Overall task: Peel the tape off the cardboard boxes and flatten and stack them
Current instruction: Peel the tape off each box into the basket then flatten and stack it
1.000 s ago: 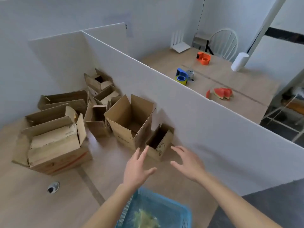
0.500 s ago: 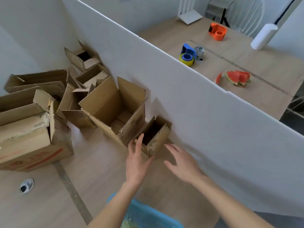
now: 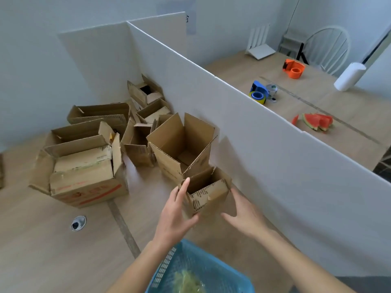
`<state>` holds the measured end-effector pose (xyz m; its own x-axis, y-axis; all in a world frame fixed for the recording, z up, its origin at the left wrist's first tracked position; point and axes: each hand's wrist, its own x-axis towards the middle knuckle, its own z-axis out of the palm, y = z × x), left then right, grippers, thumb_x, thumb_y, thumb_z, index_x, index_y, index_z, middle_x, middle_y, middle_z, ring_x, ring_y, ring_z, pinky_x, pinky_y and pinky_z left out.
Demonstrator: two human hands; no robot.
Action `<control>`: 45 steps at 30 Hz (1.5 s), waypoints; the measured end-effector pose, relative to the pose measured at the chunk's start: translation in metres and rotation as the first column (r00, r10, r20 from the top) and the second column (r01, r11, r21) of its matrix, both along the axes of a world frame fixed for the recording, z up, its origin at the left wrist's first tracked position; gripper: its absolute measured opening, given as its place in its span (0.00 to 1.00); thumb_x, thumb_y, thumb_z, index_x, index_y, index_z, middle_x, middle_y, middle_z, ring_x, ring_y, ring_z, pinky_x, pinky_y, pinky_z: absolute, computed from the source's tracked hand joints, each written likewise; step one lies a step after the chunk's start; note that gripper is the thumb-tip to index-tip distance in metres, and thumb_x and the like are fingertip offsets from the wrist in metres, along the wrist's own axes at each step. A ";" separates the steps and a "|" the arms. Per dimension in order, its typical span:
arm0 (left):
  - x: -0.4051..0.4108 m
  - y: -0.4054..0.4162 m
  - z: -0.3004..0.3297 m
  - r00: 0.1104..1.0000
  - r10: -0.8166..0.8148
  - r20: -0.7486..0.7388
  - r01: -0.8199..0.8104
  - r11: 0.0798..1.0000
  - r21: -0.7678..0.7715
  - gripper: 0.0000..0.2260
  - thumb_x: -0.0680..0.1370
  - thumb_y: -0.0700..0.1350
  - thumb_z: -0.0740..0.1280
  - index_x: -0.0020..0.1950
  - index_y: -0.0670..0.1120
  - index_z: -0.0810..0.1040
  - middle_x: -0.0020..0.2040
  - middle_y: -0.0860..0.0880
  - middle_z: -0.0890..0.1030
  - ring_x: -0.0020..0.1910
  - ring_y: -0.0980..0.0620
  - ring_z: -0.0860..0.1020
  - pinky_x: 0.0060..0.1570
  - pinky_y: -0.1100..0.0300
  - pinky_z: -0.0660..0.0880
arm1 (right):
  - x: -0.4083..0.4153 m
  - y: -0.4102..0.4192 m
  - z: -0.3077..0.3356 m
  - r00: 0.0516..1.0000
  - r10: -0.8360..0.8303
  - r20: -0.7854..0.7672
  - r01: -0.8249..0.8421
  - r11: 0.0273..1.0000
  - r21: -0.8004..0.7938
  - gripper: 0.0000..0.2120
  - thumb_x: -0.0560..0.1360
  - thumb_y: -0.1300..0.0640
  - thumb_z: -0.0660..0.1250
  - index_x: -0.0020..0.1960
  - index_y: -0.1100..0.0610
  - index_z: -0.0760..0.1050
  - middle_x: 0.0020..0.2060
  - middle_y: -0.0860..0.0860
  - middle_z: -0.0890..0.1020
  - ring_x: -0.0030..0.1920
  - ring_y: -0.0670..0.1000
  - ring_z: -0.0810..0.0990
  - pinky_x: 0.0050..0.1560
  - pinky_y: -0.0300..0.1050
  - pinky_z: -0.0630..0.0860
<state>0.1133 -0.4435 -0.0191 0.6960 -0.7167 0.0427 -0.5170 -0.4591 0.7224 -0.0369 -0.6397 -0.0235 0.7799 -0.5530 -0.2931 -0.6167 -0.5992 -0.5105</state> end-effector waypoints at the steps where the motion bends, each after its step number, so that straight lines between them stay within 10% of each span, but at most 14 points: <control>1: -0.001 0.015 0.007 1.000 -0.006 -0.011 0.006 1.000 -0.010 0.51 0.68 0.55 0.76 0.81 0.68 0.46 0.73 0.57 0.68 0.66 0.57 0.72 0.62 0.53 0.77 | 0.001 0.012 0.005 1.000 0.013 0.006 -0.013 1.000 0.003 0.45 0.73 0.37 0.70 0.82 0.47 0.51 0.79 0.45 0.65 0.76 0.50 0.67 0.71 0.49 0.71; 7: -0.003 0.120 0.042 0.988 0.130 -0.085 -0.139 0.984 -0.114 0.53 0.66 0.63 0.78 0.82 0.62 0.47 0.70 0.66 0.64 0.66 0.63 0.69 0.62 0.60 0.69 | 0.014 0.105 0.043 0.990 0.048 0.129 -0.064 0.990 0.128 0.46 0.71 0.42 0.76 0.81 0.49 0.56 0.74 0.46 0.72 0.72 0.48 0.71 0.71 0.49 0.70; 15: -0.022 0.285 0.089 0.859 0.456 -0.232 -0.506 0.822 -0.260 0.20 0.73 0.60 0.74 0.61 0.60 0.72 0.55 0.62 0.81 0.49 0.64 0.81 0.44 0.70 0.76 | 0.035 0.256 0.106 0.935 0.097 0.341 -0.210 0.926 0.313 0.46 0.63 0.43 0.83 0.74 0.43 0.63 0.66 0.38 0.74 0.64 0.36 0.73 0.65 0.37 0.69; 21: -0.021 0.395 0.112 0.780 0.428 -0.456 -0.564 0.796 -0.218 0.45 0.68 0.71 0.73 0.77 0.47 0.69 0.72 0.54 0.68 0.56 0.59 0.78 0.55 0.63 0.75 | 0.055 0.364 0.136 0.848 0.342 0.406 -0.474 0.832 0.289 0.55 0.62 0.43 0.84 0.75 0.34 0.51 0.63 0.23 0.65 0.65 0.27 0.66 0.57 0.20 0.66; 24: -0.028 0.438 0.112 0.785 0.395 -0.477 -0.523 0.835 -0.170 0.55 0.57 0.72 0.72 0.80 0.49 0.63 0.72 0.55 0.62 0.56 0.62 0.76 0.56 0.63 0.76 | 0.068 0.404 0.135 0.837 0.331 0.436 -0.471 0.842 0.263 0.48 0.67 0.50 0.83 0.77 0.43 0.57 0.66 0.32 0.69 0.68 0.38 0.71 0.67 0.32 0.69; 28: -0.038 0.478 0.094 0.772 0.406 -0.489 -0.546 0.818 -0.182 0.50 0.57 0.61 0.83 0.75 0.62 0.65 0.67 0.54 0.75 0.50 0.59 0.82 0.47 0.62 0.80 | 0.075 0.440 0.124 0.860 0.289 0.420 -0.444 0.830 0.338 0.43 0.69 0.47 0.80 0.78 0.45 0.62 0.68 0.39 0.75 0.69 0.45 0.73 0.70 0.50 0.73; 33: -0.053 0.497 0.070 0.749 0.464 -0.474 -0.596 0.783 -0.176 0.59 0.58 0.61 0.84 0.77 0.75 0.49 0.64 0.59 0.77 0.48 0.59 0.83 0.46 0.65 0.78 | 0.071 0.464 0.106 0.904 0.211 0.373 -0.357 0.852 0.383 0.31 0.68 0.37 0.77 0.66 0.35 0.68 0.54 0.29 0.78 0.55 0.33 0.78 0.49 0.31 0.79; 41: -0.079 0.505 0.008 0.750 0.512 -0.419 -0.538 0.841 0.064 0.43 0.68 0.64 0.77 0.75 0.77 0.54 0.48 0.59 0.83 0.40 0.62 0.82 0.47 0.63 0.79 | 0.051 0.474 0.044 0.982 0.152 0.114 -0.185 0.905 0.382 0.28 0.69 0.25 0.65 0.61 0.40 0.74 0.51 0.37 0.82 0.50 0.41 0.80 0.46 0.41 0.76; 45: -0.093 0.503 -0.023 0.720 0.529 -0.449 -0.539 0.834 0.119 0.38 0.73 0.62 0.74 0.76 0.75 0.54 0.45 0.56 0.84 0.41 0.62 0.82 0.40 0.70 0.74 | 0.031 0.476 0.012 0.975 0.206 0.088 -0.222 0.833 0.507 0.34 0.67 0.28 0.71 0.69 0.37 0.67 0.58 0.33 0.81 0.59 0.37 0.79 0.62 0.43 0.76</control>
<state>0.0207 0.0592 -0.0421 0.9060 -0.2227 -0.3600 0.1911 -0.5437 0.8173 -0.0060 -0.1638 -0.0119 0.8739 -0.1494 -0.4627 -0.4837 -0.3638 -0.7960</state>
